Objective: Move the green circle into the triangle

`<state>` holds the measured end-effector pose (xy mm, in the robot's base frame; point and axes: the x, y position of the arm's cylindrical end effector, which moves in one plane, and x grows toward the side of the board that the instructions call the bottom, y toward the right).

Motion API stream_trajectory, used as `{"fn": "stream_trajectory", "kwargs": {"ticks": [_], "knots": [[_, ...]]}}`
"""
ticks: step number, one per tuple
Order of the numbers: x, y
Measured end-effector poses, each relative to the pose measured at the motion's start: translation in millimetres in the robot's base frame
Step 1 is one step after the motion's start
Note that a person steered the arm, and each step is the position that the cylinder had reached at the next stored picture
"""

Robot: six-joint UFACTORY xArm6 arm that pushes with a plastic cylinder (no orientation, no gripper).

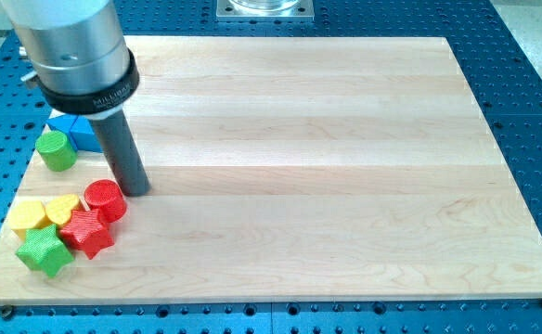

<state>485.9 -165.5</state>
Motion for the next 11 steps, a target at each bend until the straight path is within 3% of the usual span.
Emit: {"fn": "stream_trajectory", "kwargs": {"ticks": [1,3,4,6,9,11], "knots": [[4,-10],[7,-100],[-4,-117],[-63,-113],[-22,-102],[-55,-96]]}}
